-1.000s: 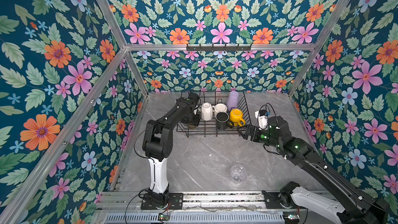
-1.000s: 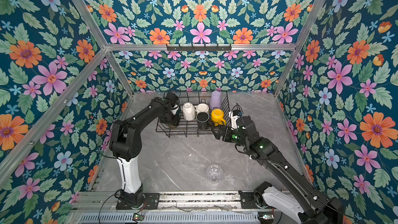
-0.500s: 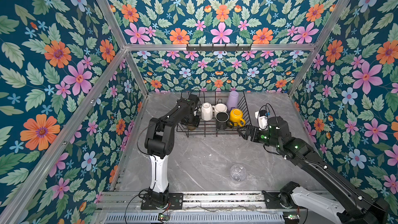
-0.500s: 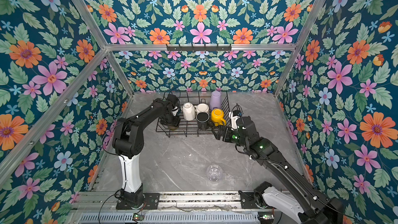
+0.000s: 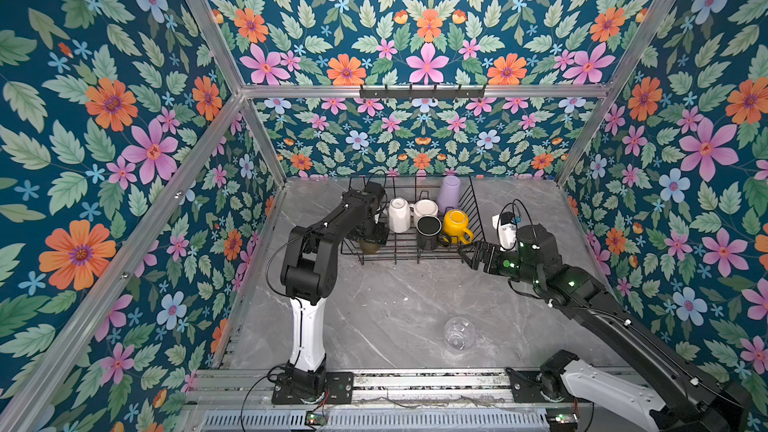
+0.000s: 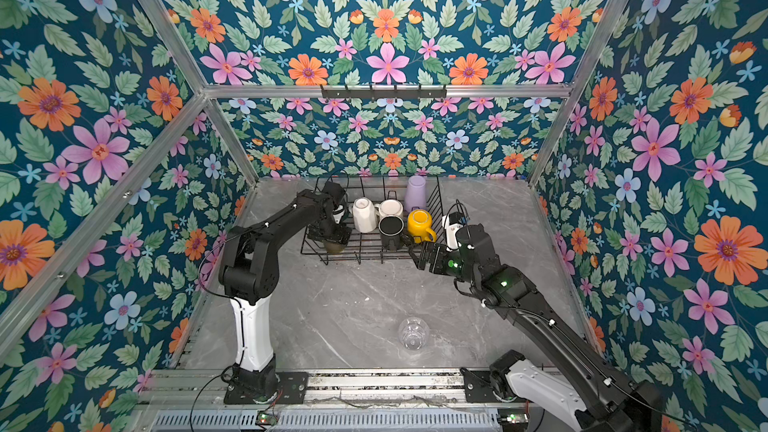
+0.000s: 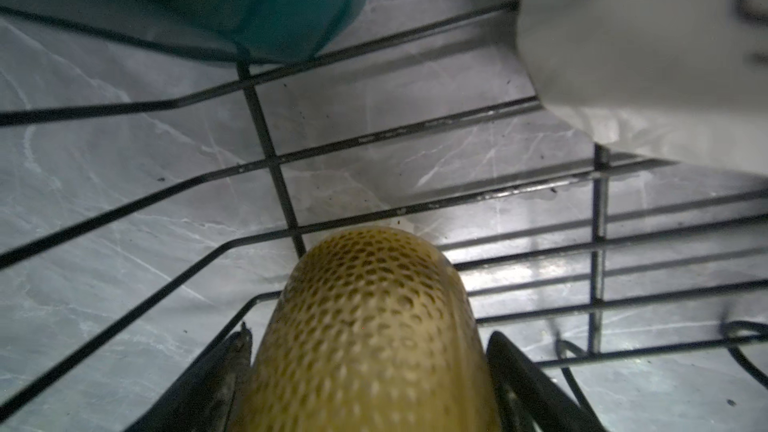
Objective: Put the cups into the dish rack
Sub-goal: 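Lower the gold glass upside down into the rack beside the green mug, then open the left gripper and raise it while the right grasps the clear glass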
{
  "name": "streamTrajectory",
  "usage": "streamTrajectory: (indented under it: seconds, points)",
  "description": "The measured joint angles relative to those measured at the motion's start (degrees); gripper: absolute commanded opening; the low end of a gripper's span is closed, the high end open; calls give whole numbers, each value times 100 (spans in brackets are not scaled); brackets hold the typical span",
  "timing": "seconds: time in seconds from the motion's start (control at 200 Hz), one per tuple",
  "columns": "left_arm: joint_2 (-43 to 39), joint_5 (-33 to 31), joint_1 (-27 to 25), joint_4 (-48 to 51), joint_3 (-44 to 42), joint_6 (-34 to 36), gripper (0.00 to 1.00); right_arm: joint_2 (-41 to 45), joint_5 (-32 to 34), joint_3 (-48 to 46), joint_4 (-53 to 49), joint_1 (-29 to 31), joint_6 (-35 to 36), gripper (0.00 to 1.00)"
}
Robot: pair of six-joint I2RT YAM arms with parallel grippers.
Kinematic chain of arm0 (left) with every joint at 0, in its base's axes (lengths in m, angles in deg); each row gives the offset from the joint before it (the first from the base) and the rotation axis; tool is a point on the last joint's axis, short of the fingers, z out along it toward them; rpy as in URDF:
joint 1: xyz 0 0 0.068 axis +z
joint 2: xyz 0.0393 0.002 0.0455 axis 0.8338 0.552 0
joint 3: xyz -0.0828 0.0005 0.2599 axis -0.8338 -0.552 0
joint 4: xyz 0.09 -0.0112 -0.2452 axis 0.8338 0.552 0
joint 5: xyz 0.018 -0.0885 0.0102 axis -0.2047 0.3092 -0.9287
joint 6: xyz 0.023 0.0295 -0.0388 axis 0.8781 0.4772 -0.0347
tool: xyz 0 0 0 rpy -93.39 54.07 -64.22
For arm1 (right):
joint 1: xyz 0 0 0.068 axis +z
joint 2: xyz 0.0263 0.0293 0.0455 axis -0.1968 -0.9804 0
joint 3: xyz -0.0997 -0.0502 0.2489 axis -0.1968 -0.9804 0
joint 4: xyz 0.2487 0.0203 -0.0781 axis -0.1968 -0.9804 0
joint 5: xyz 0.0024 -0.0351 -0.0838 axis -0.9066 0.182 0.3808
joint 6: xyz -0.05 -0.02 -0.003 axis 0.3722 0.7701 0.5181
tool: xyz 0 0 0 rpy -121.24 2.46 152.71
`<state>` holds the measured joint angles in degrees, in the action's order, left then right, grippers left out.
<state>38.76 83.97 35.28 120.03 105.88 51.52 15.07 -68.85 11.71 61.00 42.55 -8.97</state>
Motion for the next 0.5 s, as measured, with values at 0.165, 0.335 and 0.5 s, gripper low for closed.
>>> streamTrajectory:
  seconds: [0.165, 0.335, 0.5]
  points:
    - [-144, -4, 11, -7, -31, -2, 92, -31, 9, 17, -61, 0, 90, 95]
    - [-549, -2, 11, -94, -63, -2, 93, -232, 284, 138, -586, 7, 245, 88]
    - [-966, -48, 22, -260, -76, -9, 93, -409, 420, 229, -1200, 155, 417, 84]
